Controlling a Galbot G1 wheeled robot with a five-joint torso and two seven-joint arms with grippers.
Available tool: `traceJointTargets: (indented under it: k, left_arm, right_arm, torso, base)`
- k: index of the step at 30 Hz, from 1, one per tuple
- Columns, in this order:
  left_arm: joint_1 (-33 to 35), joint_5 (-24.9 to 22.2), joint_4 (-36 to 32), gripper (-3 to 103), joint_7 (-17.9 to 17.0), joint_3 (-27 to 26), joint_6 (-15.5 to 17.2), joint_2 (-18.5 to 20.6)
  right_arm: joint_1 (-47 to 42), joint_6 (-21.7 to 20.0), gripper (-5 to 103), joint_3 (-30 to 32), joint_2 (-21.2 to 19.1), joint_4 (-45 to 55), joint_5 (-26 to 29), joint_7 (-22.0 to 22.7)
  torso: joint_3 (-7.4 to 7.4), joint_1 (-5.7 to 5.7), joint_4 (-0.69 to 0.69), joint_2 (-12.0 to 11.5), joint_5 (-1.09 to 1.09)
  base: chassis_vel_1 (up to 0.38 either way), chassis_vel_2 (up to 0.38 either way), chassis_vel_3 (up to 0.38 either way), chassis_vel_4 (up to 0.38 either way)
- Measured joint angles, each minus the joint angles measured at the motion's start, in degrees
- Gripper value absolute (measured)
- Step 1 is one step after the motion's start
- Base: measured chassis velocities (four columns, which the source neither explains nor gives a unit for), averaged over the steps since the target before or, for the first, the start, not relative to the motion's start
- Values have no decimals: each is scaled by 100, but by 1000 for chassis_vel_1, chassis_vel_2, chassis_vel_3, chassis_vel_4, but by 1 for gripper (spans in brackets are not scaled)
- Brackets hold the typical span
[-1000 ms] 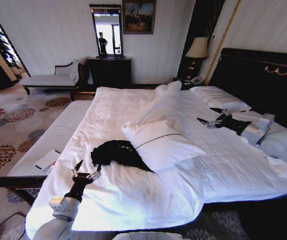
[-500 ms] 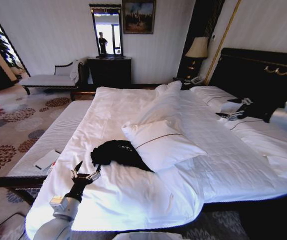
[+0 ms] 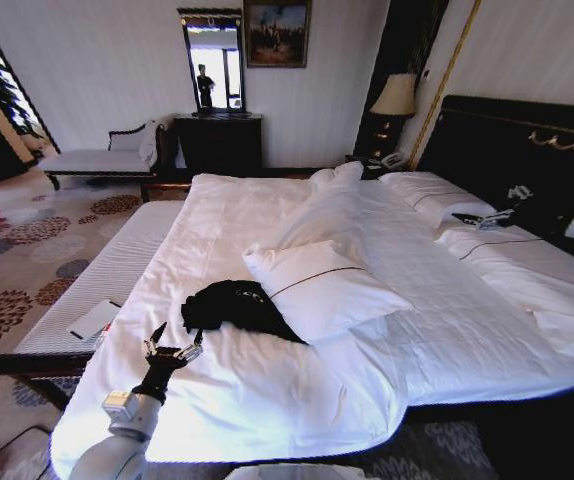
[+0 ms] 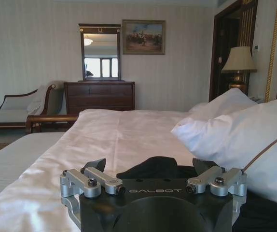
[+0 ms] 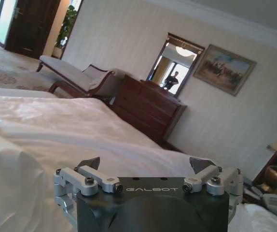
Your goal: Fold the clothes on the bed.
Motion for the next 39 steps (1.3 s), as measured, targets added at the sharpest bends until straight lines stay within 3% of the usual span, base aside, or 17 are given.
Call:
traceJointTargets:
  k: [2,3,4,5,6,7,10,11,12,15,20,21,22,23,25,29,39]
  left_arm:
    - [51,10,-35,100,-5,-13,7,-34]
    - [99,21,-66,100,-9,-52,8,-62]
    - [99,21,-66,100,-9,-52,8,-62]
    - [119,33,-88,100,-11,-64,10,-71]
    - [144,48,-106,100,-15,-79,12,-75]
    - [156,58,-116,100,-14,-93,12,-76]
    - [173,64,-126,100,-15,-127,12,-74]
    - [201,59,-144,100,-17,-182,6,-75]
    - [223,42,-152,100,-16,-222,-5,-84]
    - [249,6,-141,100,25,-273,-57,-116]
    - [254,0,-60,100,74,-261,-119,-163]
    - [250,1,-40,100,89,-244,-134,-176]
    - [258,-24,-28,100,122,-218,-171,-190]
    - [271,-47,-37,100,136,-217,-179,-196]
    - [279,-61,-48,100,148,-217,-191,-205]
    - [326,-105,-74,100,196,-239,-251,-258]
    - [548,-219,-78,100,315,-393,-431,-357]
  right_arm:
    - [-233,8,100,253,-178,-55,38,95]
    - [-627,97,100,871,-515,-282,-87,55]
    - [-627,97,100,871,-515,-282,-87,55]
    - [-999,186,100,1526,-846,-544,-201,18]
    - [-1606,223,100,2461,-1294,-818,-207,10]
    - [-2180,219,100,3076,-1625,-967,-165,-4]
    - [-2750,184,100,3477,-1916,-1045,-148,-53]
    - [-3218,116,100,3739,-2197,-1037,-125,-93]
    - [-3464,62,100,3885,-2382,-977,-84,-103]
    - [-3830,-35,100,4014,-2633,-791,22,-121]
    - [-4154,-152,100,4016,-2918,-677,124,-267]
    - [-4250,-197,100,4016,-3048,-722,159,-376]
    - [-4443,-421,100,3974,-3426,-1059,197,-942]
    - [-4520,-533,100,3970,-3583,-1245,204,-1183]
    - [-4587,-619,100,3980,-3696,-1376,212,-1320]
    - [-4978,-955,100,4187,-4297,-2125,126,-2114]
    - [-5825,-1141,100,4540,-5259,-3544,-154,-2800]
  torso:
    - [0,0,-3,0,3]
    - [1,0,-3,0,10]
    - [1,0,-3,0,10]
    - [1,0,-6,0,5]
    - [-2,0,-5,2,-20]
    - [-3,-1,-1,4,-27]
    - [-2,-1,6,3,-9]
    - [3,1,10,-1,8]
    - [5,5,11,-2,4]
    - [3,5,6,-1,-7]
    - [1,1,-4,-1,4]
    - [-1,-1,-3,0,-1]
    - [0,-1,0,0,-2]
    - [0,0,1,0,-4]
    - [0,0,2,0,-4]
    - [0,0,0,0,-2]
    - [1,1,0,0,-1]
  base:
    - [0,0,0,0]
    - [0,0,0,0]
    - [0,0,0,0]
    - [0,0,0,0]
    - [-50,-18,-5,-10]
    - [-50,-31,10,-10]
    - [-17,-10,3,-3]
    - [96,46,-25,5]
    - [29,55,-25,14]
    - [19,20,13,9]
    - [0,0,0,0]
    - [0,0,0,0]
    - [0,0,0,0]
    - [0,0,0,0]
    - [0,0,0,0]
    - [0,0,0,0]
    - [0,0,0,0]
